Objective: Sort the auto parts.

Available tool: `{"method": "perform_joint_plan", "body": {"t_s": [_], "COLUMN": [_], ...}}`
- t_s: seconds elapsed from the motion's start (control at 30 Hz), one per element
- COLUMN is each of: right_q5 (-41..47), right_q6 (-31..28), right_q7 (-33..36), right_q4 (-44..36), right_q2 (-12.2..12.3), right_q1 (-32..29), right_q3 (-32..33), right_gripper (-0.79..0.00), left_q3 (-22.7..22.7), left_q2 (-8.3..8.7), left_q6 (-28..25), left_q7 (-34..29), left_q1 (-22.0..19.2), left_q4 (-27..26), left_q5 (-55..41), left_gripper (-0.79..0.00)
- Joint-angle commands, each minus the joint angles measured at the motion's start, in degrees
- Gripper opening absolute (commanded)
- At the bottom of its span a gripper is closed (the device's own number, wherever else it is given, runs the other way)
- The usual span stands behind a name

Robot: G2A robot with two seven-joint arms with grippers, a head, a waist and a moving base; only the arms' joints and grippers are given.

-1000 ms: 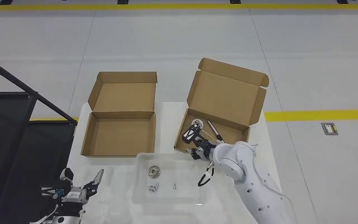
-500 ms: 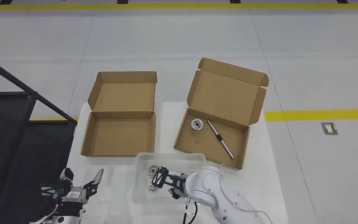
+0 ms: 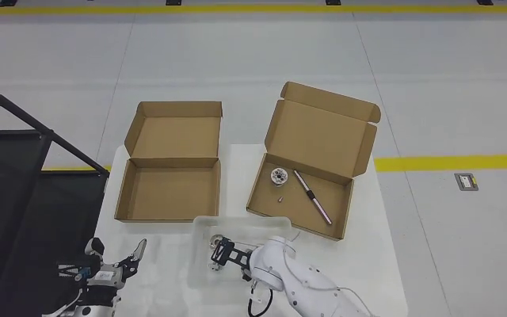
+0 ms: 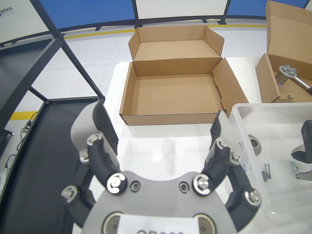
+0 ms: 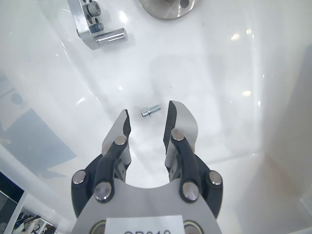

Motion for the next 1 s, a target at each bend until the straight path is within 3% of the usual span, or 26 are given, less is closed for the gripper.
{"method": "perform_joint_plan", "body": {"t_s": [0.0, 0.03, 0.1, 0.17, 0.37, 0.67, 0.8, 0.97], "right_q5": [0.0, 0.1, 0.8, 1.0, 1.0, -5.9, -8.6, -9.4], "right_q6": [0.4, 0.5, 0.2, 0.2, -0.4, -0.6, 2.2, 4.4], "right_q7": [-0.1, -0.2, -0.8, -1.1, -2.5, -8.5, -10.6, -11.2], "right_q4": [1.5, 2.1, 2.9, 3.4, -1.2, -27.3, -22.1, -1.6], "right_q2": [-0.3, -0.5, -0.7, -0.8, 0.1, 5.7, 6.1, 4.9], "right_q1": [0.6, 0.8, 1.2, 1.5, 1.6, -9.1, -8.0, 0.9], "right_q3": [-0.2, -0.3, -0.3, 0.0, 3.9, 24.4, 27.8, 24.9], "right_gripper": [-0.493, -0.529, -0.708, -0.785, -0.785, -0.785, -0.785, -0.785], "left_q3": [0.0, 0.0, 0.0, 0.0, 0.0, 0.0, 0.0, 0.0], "left_q2": [0.0, 0.0, 0.0, 0.0, 0.0, 0.0, 0.0, 0.0], "left_q6": [0.0, 0.0, 0.0, 0.0, 0.0, 0.0, 0.0, 0.0], "left_q7": [0.0, 0.0, 0.0, 0.0, 0.0, 0.0, 0.0, 0.0], "left_q1": [0.0, 0.0, 0.0, 0.0, 0.0, 0.0, 0.0, 0.0], "left_q4": [0.0, 0.0, 0.0, 0.0, 0.0, 0.0, 0.0, 0.0], "left_q5": [0.0, 0.0, 0.0, 0.0, 0.0, 0.0, 0.0, 0.0], "left_gripper": [0.0, 0.0, 0.0, 0.0, 0.0, 0.0, 0.0, 0.0]}}
